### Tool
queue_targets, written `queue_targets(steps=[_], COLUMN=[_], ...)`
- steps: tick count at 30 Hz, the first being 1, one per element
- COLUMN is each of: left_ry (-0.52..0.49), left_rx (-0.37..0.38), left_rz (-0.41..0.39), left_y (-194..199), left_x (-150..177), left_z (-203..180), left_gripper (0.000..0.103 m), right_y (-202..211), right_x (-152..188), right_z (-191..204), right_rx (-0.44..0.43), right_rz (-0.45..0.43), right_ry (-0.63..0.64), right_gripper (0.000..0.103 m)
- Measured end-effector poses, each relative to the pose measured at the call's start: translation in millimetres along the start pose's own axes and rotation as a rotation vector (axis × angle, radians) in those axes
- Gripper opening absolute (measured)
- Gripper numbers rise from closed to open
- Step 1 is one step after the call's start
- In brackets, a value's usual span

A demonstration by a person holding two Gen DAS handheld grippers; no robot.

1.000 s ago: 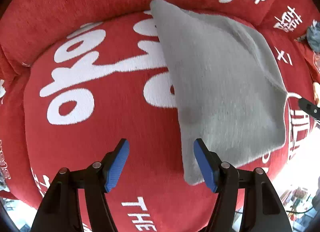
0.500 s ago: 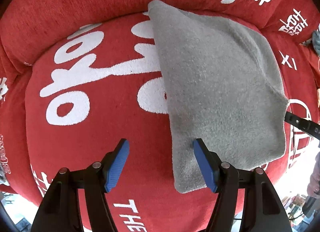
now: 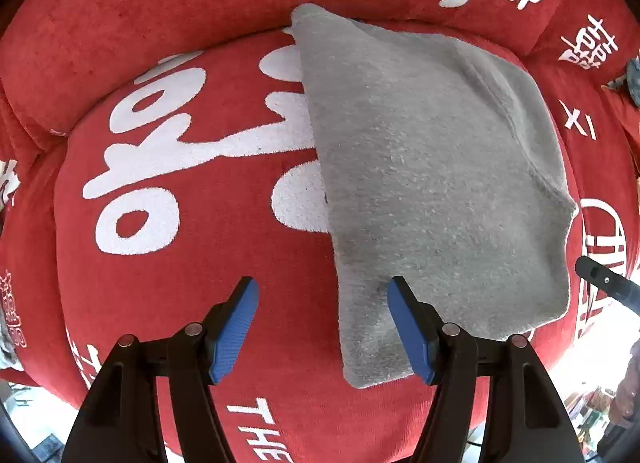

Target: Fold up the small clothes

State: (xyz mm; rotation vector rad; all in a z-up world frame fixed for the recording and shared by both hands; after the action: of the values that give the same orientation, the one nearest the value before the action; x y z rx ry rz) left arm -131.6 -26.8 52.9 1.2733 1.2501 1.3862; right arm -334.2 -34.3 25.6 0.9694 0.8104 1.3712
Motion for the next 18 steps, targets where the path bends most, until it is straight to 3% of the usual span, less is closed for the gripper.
queue_targets(steps=[1, 3, 8, 12, 13, 14, 18], left_ry=[-0.006, -0.010, -0.012, -0.007, -0.008, -0.006, -0.006], left_rx=[-0.004, -0.010, -0.020, -0.022, -0.025, -0.030, -0.031], left_rz=[0.002, -0.002, -0.001, 0.001, 0.000, -0.001, -0.014], left_y=[-0.4, 0.7, 0.5, -0.6, -0.7, -0.7, 0.0], left_x=[-0.4, -0.2, -0.3, -1.8, -1.9, -2.2, -4.8], left_z=[-1.0, -2.6, -4.4, -3.7, -3.5, -3.5, -1.7], left_gripper=[0.070, 0.086, 0.086, 0.087, 0.092, 0.103, 0.103], right_y=[-0.5, -2.3, -3.6, -1.7, -1.1, -0.5, 0.8], right_x=[0.3, 0.2, -1.4, -1.4, -1.4, -1.1, -2.7], right_z=[0.2, 2.3, 2.2, -1.8, -1.9, -2.3, -3.8], right_rx=[-0.003, -0.006, -0.012, -0.008, -0.007, -0.006, -0.007], right_rz=[0.002, 0.005, 0.007, 0.007, 0.006, 0.004, 0.001], right_ry=[0.000, 0.005, 0.008, 0.002, 0.002, 0.002, 0.001], right_gripper=[0.010, 0.010, 0.011, 0.021, 0.024, 0.028, 0.035])
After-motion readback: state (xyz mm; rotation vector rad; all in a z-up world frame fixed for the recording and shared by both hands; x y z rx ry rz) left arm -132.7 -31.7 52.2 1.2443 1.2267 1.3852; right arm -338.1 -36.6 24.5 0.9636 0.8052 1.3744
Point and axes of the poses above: each gripper's, at about its wrist camera, not at the fingertips, and y roughly against the way its jaws point, z to its left, x to its underside, the point moved 2 cm from there along -y, roughly the way its jaws point, and after that the axes turned 8 degrees about z, right-handed, at the moved point
